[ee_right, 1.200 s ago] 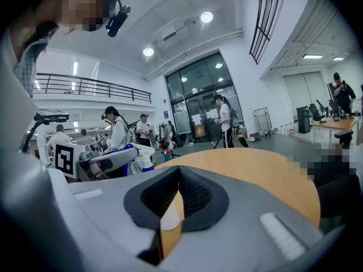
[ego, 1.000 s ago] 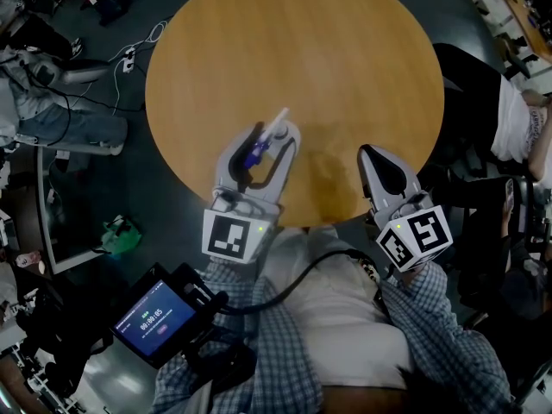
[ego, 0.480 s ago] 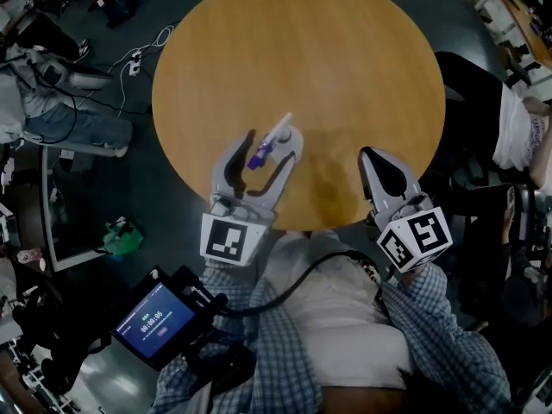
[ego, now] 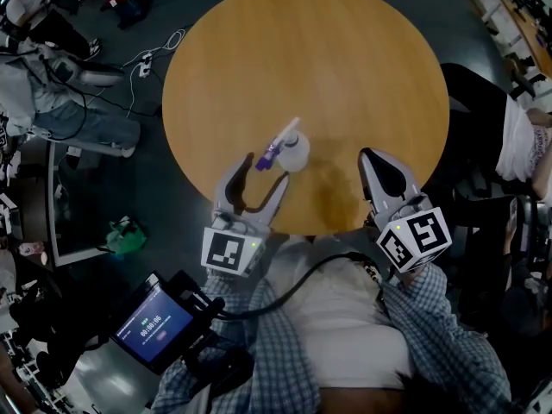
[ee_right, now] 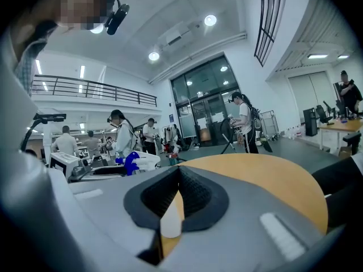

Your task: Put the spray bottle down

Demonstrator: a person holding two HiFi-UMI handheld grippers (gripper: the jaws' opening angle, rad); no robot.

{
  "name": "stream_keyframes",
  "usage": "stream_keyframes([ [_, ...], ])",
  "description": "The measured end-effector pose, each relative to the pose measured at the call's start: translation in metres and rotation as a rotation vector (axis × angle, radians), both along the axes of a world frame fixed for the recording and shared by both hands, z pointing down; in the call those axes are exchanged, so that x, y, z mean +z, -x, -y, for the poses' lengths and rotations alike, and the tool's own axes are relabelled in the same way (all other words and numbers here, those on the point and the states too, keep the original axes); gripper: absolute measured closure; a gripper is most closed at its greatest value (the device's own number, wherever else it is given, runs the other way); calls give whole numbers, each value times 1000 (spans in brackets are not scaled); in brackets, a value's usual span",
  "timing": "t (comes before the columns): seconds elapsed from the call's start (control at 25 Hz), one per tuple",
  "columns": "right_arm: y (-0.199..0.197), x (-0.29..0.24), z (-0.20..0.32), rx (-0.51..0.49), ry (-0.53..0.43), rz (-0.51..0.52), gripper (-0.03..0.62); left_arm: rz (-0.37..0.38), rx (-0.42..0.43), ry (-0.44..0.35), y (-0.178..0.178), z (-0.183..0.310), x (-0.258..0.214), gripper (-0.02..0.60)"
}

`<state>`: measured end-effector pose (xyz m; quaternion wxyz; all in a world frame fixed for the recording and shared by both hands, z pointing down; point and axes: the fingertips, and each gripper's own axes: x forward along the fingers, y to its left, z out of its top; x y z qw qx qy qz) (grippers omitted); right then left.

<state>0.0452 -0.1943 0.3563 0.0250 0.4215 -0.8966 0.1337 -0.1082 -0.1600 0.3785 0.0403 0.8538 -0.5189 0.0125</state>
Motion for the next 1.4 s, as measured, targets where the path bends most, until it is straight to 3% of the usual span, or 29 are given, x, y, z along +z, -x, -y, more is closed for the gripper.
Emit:
stream_keyframes([
  [0.08, -2, 1, 0, -4, 1, 2, 589, -2, -21, 4, 4, -4, -1, 322],
  [0.2, -1, 2, 1, -13, 2, 4, 589, 5, -60, 6, 13, -10, -1, 406],
  [0.32, 5, 0, 1, -22, 2, 4, 589, 3, -107, -16, 25, -11, -9, 577],
  [0.92, 18, -4, 6, -49, -5, 17, 589, -80, -176, -34, 51, -7, -28, 577],
  [1.4, 22, 2, 4, -48, -8, 19, 589, -74, -174, -33, 52, -8, -26, 578],
])
